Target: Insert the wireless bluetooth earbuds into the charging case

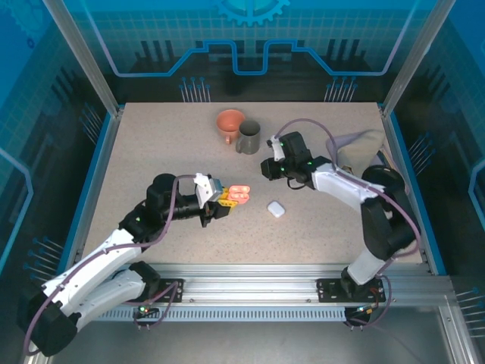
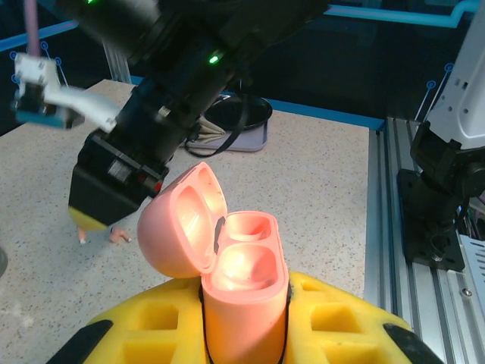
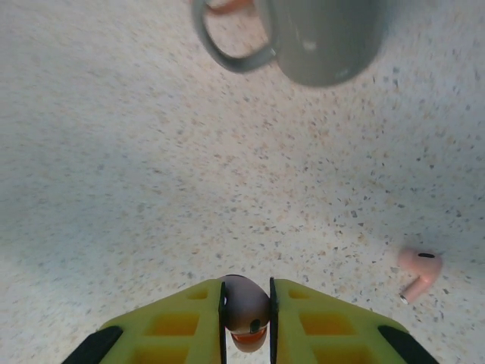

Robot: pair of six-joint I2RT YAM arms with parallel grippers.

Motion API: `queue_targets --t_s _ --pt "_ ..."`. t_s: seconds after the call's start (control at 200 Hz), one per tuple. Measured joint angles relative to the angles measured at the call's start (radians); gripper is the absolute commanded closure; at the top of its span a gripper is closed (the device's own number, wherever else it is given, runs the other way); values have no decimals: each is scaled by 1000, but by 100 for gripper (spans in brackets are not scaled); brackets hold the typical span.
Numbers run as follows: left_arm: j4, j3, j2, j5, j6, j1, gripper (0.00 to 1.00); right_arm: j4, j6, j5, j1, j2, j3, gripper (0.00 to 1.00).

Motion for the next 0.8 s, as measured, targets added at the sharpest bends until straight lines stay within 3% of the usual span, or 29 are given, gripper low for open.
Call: queue_targets --t_s 0.415,0.8 --pt "47 1 77 0 -66 -1 100 94 -148 8 38 -452 -169 79" --pt "79 29 155 0 -98 -6 100 112 -250 67 245 -601 -179 79"
